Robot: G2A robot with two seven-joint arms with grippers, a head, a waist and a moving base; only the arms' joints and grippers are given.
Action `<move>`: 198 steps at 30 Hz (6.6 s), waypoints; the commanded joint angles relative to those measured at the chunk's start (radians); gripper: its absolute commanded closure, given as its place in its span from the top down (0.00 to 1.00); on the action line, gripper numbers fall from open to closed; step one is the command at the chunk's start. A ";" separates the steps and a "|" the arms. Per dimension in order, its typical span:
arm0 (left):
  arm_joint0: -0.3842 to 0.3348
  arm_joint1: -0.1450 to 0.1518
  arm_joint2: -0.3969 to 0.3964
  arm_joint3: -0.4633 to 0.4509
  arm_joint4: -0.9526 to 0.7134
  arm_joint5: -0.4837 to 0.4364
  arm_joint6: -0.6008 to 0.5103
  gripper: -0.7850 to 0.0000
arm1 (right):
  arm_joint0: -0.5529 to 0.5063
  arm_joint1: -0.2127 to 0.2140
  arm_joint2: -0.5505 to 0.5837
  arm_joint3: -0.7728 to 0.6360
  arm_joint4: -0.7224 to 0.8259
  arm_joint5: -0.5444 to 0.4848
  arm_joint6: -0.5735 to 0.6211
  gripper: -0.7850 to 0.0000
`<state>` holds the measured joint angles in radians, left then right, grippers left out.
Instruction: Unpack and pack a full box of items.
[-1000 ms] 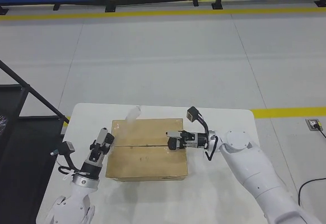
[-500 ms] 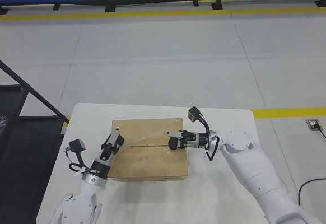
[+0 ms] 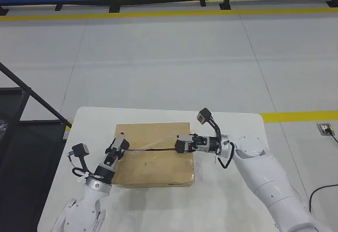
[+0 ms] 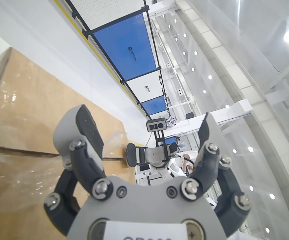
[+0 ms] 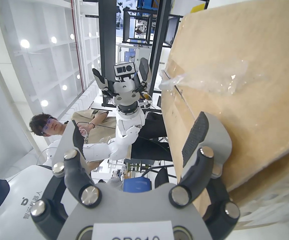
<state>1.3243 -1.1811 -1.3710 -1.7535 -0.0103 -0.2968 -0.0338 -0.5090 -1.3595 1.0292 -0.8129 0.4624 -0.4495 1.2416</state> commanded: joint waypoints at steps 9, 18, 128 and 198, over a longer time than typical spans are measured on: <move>0.048 0.001 -0.088 -0.054 -0.106 -0.048 -0.029 1.00 | -0.025 0.012 0.011 -0.061 -0.032 0.036 -0.013 1.00; 0.185 0.033 -0.367 -0.061 -0.226 -0.123 -0.275 1.00 | -0.022 0.015 0.010 -0.081 -0.042 0.031 -0.005 1.00; 0.023 0.052 -0.237 0.151 -0.381 -0.097 -0.572 1.00 | 0.071 -0.067 -0.247 -0.019 -0.106 -0.008 -0.253 1.00; -0.120 0.047 -0.131 0.297 -0.371 -0.073 -0.616 1.00 | 0.180 -0.257 -0.366 0.202 -0.146 0.039 -0.231 1.00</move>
<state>1.2054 -1.1345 -1.5024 -1.4573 -0.3812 -0.3693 -0.6481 -0.3301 -1.6199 0.6550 -0.6156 0.3200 -0.4080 1.0079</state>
